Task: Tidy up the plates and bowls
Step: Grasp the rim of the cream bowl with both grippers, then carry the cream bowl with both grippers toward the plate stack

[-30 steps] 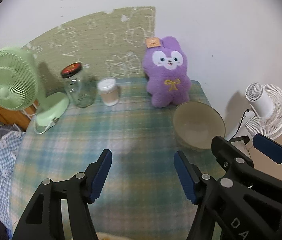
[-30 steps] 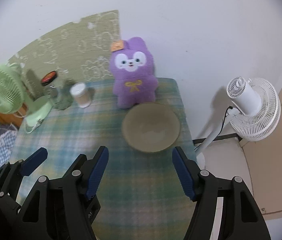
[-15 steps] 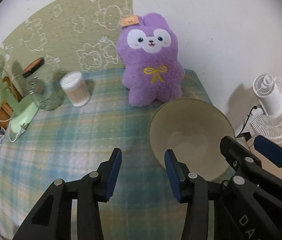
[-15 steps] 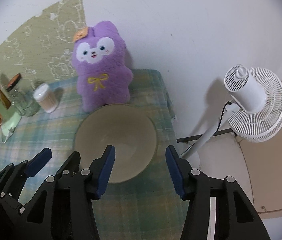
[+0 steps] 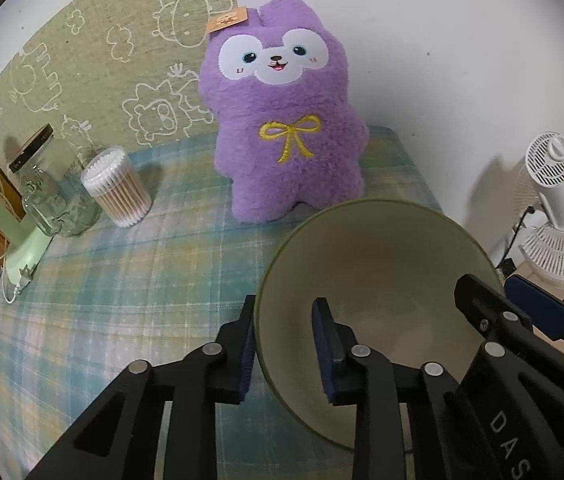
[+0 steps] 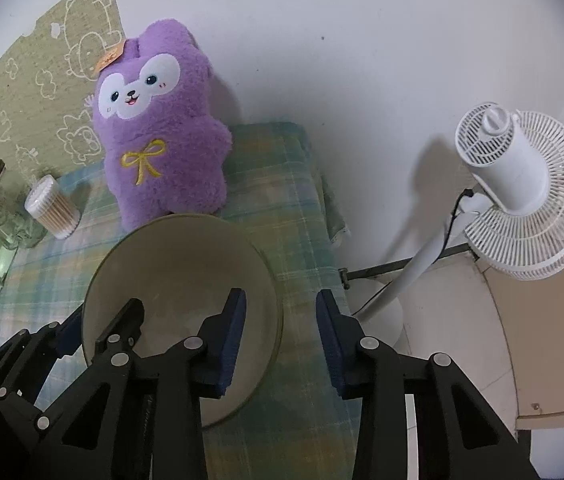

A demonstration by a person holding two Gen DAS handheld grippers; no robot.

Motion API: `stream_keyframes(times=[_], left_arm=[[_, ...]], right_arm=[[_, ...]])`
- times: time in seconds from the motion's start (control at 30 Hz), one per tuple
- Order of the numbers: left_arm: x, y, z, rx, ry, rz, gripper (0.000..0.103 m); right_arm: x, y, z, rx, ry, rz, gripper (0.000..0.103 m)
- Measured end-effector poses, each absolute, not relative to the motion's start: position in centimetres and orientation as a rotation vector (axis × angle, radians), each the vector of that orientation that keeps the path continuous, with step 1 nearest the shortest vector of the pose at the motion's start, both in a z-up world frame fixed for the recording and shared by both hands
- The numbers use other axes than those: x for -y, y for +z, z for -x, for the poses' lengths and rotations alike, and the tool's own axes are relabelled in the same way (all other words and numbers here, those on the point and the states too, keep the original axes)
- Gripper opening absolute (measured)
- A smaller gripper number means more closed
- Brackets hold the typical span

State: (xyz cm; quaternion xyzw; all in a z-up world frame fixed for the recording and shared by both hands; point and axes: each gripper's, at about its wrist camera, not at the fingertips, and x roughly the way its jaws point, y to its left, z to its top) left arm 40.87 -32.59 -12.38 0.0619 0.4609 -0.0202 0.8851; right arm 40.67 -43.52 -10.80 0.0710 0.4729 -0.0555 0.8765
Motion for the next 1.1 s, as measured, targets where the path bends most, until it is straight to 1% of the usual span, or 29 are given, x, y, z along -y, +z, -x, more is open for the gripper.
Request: stream_keyframes(times=[0.07,0.13,0.17,0.3,0.37,0.57,0.83,1.1], left_arm=[[32.4,-12.6,-41.2,-0.961,-0.044,-0.134,0.019],[32.2,-12.9,-41.5,-0.973,-0.051,-0.129,0.017],[32.2,-12.9,-41.5,-0.973,-0.057,-0.129,0.017],[32.0,-12.9,-41.6,-0.985,-0.068,-0.123,0.016],[31.9,-12.9,-41.4,-0.990,-0.069,-0.114,0.016],[31.3,-12.0,-40.4,-0.994,-0.077,-0.097,0.016],[30.5,-9.1,-37.7,-0.972,-0.079,-0.102,0.016],[29.2,-5.1,-34.3,-0.940,-0.083,-0.085,0.016]], right_arm=[[43.3,-11.0,-41.0,-0.985,-0.110,-0.139,0.029],[43.2,-11.2,-41.3,-0.997,-0.101,-0.142,0.021],[43.1,-11.4,-41.5,-1.004,-0.091,-0.152,0.018],[42.7,-11.4,-41.6,-1.005,-0.108,-0.143,0.018],[42.5,-11.2,-41.6,-1.009,-0.117,-0.127,0.016],[42.0,-10.2,-40.5,-1.004,-0.119,-0.110,0.016],[41.1,-7.6,-37.9,-0.984,-0.120,-0.117,0.016],[39.9,-3.4,-34.5,-0.950,-0.124,-0.119,0.016]])
